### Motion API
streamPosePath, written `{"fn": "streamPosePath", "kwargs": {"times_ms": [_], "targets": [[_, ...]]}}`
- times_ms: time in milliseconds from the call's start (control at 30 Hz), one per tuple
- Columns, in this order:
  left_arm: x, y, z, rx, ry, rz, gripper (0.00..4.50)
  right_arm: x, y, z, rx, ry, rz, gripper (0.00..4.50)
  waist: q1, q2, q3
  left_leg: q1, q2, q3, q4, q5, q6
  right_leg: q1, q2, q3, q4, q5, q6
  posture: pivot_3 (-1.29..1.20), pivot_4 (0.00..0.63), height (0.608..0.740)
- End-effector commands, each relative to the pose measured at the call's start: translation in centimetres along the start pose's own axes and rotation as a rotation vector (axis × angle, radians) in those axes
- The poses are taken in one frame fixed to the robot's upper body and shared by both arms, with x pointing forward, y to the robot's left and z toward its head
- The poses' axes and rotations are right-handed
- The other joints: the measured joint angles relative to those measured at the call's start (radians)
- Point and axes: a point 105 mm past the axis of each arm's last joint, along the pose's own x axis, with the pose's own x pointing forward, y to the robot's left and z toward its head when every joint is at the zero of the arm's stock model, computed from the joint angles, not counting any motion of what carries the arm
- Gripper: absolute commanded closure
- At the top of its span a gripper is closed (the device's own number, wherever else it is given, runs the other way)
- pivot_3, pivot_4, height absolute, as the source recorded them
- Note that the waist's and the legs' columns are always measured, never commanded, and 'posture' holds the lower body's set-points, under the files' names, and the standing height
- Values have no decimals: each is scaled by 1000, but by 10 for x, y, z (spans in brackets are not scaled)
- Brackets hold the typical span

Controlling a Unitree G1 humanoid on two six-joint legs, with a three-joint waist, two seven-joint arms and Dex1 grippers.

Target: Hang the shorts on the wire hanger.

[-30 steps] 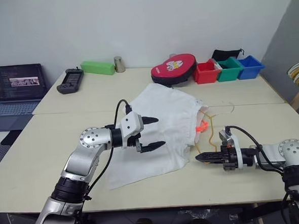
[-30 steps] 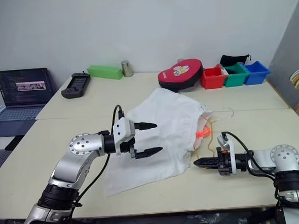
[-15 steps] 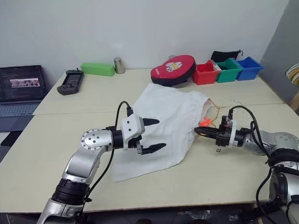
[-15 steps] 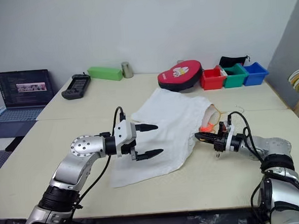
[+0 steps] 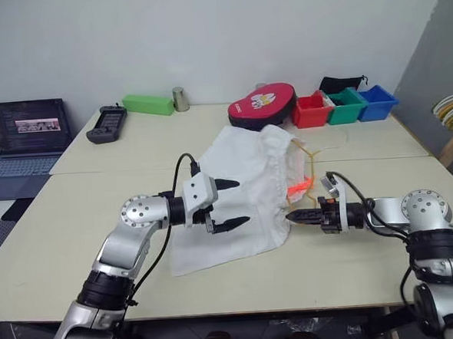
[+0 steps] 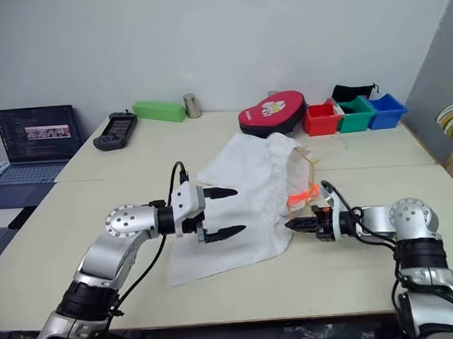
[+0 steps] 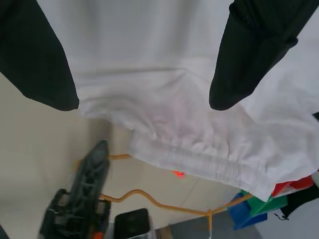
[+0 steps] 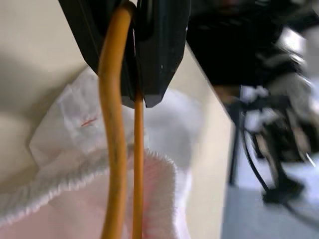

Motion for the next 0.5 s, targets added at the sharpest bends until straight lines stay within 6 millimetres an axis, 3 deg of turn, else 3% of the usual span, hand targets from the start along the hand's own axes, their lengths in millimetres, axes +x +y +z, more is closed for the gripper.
{"fn": "streamPosePath", "kwargs": {"times_ms": [33,100,167,233,333,500], "targets": [[-26,53,39,-10,-47,66,29,-1,26,11,-340,-13,-36,4500,-2,-1,-1,1,0,-1,0,0,0,1,0,-1,-1,0,0,288,0,740],[-42,81,69,-35,-76,61,29,-2,26,16,-456,-20,-83,4500,-4,-2,-1,0,0,-3,1,0,0,1,1,-5,-1,0,0,290,0,740],[-57,97,94,-43,-100,25,29,-2,23,20,-556,-27,-132,4500,-9,-3,-1,-3,1,-7,3,0,0,1,2,-10,-2,0,-1,294,0,740],[-67,108,106,-17,-83,6,29,-2,18,24,-654,-32,-182,4500,-11,-2,-1,-3,1,-7,4,0,0,2,2,-11,-2,-1,-3,299,0,740],[-73,121,91,114,89,3,29,0,13,31,-782,-41,-262,4500,-7,-1,-2,-3,1,-8,3,0,0,2,2,-12,-2,-4,-7,299,0,740],[-70,122,62,265,315,-111,29,-1,9,37,-987,-18,-364,4500,-3,0,-2,-2,1,-13,2,0,-1,1,3,-15,3,-6,-12,281,0,740]]}}
